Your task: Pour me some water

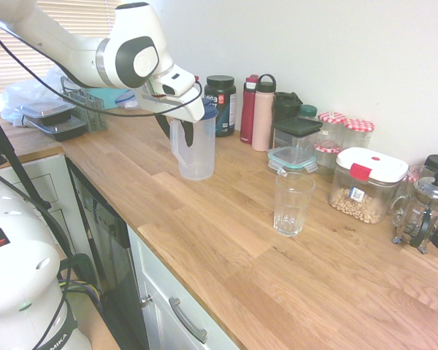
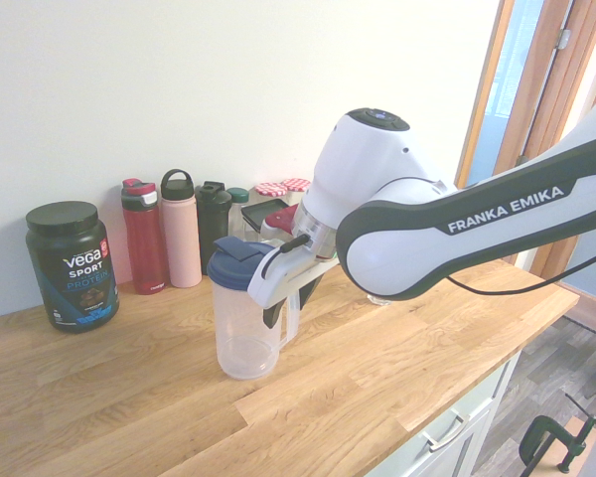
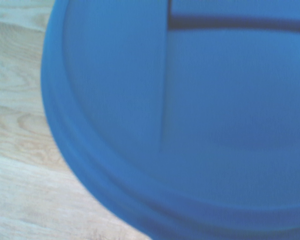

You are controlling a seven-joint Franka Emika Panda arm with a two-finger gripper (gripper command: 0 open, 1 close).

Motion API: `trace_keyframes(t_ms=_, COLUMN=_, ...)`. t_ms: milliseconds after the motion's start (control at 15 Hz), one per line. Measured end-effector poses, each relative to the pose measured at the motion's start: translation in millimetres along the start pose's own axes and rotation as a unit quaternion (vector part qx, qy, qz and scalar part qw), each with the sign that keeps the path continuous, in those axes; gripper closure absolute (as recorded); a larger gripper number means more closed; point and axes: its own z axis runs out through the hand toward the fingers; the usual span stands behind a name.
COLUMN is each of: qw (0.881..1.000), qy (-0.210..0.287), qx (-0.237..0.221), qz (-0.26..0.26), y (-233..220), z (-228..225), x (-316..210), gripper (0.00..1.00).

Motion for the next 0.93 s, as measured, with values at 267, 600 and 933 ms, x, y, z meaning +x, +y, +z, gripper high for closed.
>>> trace_keyframes(t_ms=267, qw=1.000, qy=0.000, qx=0.000, qz=0.000, y=-0.1, z=0.0, x=0.2, gripper=1.00)
trace_keyframes(t_ms=600, qw=1.000, qy=-0.002, qx=-0.002, qz=0.001, y=0.4, z=2.2, x=0.5, gripper=1.00)
trace_keyframes(t_ms=933, qw=1.000, qy=-0.002, qx=-0.001, qz=0.003, y=1.1, z=1.5, x=1.5, gripper=1.00)
